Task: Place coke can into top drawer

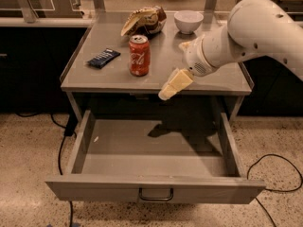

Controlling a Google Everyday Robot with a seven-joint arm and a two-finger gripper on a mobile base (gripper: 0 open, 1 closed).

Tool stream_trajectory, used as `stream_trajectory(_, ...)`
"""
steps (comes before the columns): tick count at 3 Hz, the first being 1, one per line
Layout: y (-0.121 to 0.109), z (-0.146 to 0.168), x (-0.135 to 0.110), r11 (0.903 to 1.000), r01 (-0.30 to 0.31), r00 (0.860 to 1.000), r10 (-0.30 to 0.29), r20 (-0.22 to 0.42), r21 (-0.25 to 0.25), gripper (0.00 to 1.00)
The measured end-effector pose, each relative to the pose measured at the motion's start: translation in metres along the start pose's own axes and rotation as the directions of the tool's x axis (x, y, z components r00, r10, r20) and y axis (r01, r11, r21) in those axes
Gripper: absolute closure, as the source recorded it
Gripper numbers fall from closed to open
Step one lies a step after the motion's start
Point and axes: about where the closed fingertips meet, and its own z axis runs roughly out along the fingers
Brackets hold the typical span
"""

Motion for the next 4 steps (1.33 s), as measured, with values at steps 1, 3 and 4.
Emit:
stream_trajectory(1, -0.007, 0.01, -0.013, 0.9995, -0.023, 0.996, 0.025, 0.087, -0.022, 0.0)
stream_trajectory(3, -0.023, 0.047, -0.04, 0.9969, -0.044, 0.995, 0.037, 0.098, 0.066, 0.0)
stream_trajectory(4, -0.04, 0.08, -0.061, 0.9846, -0.093, 0.994, 0.083, 0.071, 0.148, 0.0)
